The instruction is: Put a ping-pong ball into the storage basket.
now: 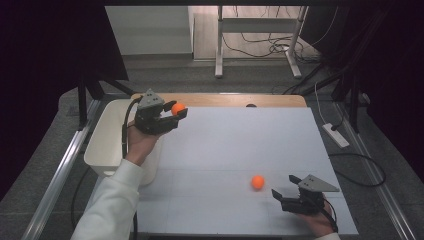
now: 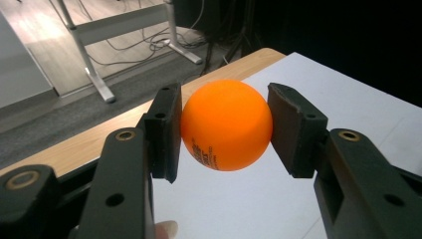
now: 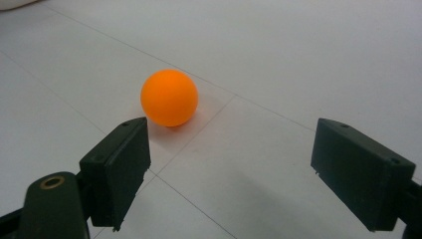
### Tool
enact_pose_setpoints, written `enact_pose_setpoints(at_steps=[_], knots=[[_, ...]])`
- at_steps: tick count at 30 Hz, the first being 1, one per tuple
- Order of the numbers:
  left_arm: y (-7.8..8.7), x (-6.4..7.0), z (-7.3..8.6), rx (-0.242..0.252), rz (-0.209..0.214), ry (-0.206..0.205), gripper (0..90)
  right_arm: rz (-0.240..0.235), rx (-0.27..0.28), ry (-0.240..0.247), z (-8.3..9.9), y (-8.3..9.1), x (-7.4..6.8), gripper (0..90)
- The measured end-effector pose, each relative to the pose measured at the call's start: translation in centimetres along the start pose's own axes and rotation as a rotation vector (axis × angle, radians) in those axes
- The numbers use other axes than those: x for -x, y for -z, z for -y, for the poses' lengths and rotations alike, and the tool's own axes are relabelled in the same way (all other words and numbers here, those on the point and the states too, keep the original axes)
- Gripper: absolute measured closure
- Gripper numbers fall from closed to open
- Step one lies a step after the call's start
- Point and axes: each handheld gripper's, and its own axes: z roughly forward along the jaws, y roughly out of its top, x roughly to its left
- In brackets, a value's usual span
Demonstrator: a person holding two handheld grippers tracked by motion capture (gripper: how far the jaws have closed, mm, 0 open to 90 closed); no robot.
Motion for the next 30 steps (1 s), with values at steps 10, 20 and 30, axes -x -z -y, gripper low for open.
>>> enact_pose_setpoints(at_steps=[10, 20, 30], knots=[[0.1, -1.3, 0.2, 0.003, -0.046, 0.023, 50.5, 0.0, -0.001, -0.001, 0.0, 0.0, 0.0, 15.8], [0.3, -2.3, 0.4, -0.001, -0.078, 0.044, 50.6, -0.001, 0.001, -0.001, 0.0, 0.1, 0.1, 15.7], [0.6, -3.6, 0.8, -0.008, -0.112, 0.069, 50.6, 0.0, 0.001, 0.001, 0.0, 0.0, 0.0, 15.7]])
